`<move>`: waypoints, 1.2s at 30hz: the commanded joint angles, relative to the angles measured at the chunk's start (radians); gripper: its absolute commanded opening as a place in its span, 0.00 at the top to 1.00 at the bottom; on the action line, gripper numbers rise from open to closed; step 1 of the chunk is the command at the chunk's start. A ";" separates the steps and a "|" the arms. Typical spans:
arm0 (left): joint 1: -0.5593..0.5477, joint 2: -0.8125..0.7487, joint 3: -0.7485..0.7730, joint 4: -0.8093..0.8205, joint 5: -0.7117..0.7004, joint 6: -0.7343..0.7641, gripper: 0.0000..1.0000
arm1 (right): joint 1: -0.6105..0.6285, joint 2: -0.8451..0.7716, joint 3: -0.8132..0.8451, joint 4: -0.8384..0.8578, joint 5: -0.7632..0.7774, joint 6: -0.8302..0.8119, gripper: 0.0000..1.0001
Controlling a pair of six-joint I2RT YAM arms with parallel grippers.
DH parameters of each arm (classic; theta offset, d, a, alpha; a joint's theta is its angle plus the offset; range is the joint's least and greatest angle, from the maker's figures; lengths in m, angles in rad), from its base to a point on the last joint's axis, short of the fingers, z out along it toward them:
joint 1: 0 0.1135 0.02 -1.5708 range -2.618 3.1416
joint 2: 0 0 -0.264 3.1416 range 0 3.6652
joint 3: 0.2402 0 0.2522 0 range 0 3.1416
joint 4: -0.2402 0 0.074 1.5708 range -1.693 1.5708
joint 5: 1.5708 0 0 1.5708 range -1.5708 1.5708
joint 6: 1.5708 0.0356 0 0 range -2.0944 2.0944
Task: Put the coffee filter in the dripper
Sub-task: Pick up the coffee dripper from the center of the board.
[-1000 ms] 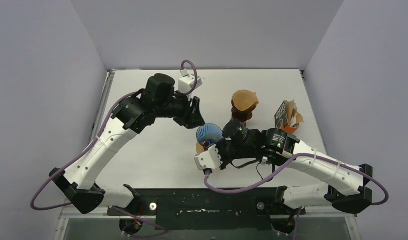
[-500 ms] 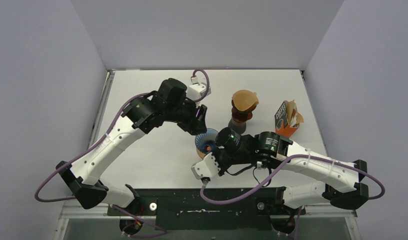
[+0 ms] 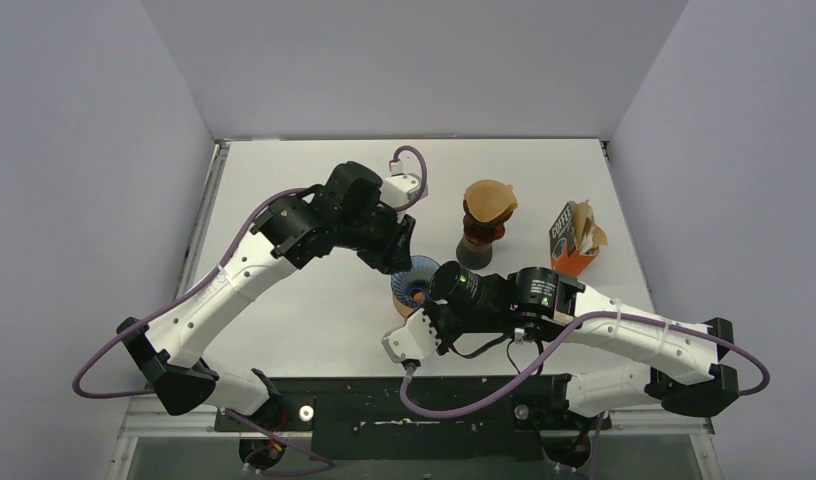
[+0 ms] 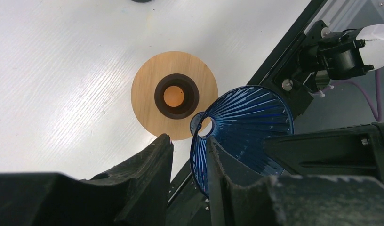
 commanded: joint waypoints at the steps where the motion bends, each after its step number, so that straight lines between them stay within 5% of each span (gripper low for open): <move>1: -0.010 0.008 0.028 -0.024 -0.006 0.024 0.71 | 0.016 -0.003 0.041 0.017 0.052 -0.006 1.00; 6: -0.016 0.014 0.031 -0.034 -0.004 0.027 0.81 | 0.025 -0.001 0.042 0.022 0.068 -0.005 1.00; 10: -0.018 0.021 0.034 -0.035 -0.002 0.029 0.99 | 0.028 0.003 0.039 0.028 0.068 -0.004 1.00; 16: -0.020 0.025 0.038 -0.034 -0.007 0.028 1.00 | 0.028 -0.003 0.028 0.046 0.075 0.005 1.00; 21: -0.021 0.026 0.037 -0.029 -0.022 0.024 1.00 | 0.028 -0.029 0.008 0.085 0.089 0.033 0.84; 30: -0.011 0.005 0.021 0.015 -0.072 0.010 1.00 | 0.029 -0.106 -0.027 0.116 0.076 0.087 0.73; 36: 0.042 -0.030 -0.036 0.082 -0.043 -0.007 1.00 | 0.027 -0.161 -0.029 0.183 0.112 0.262 0.66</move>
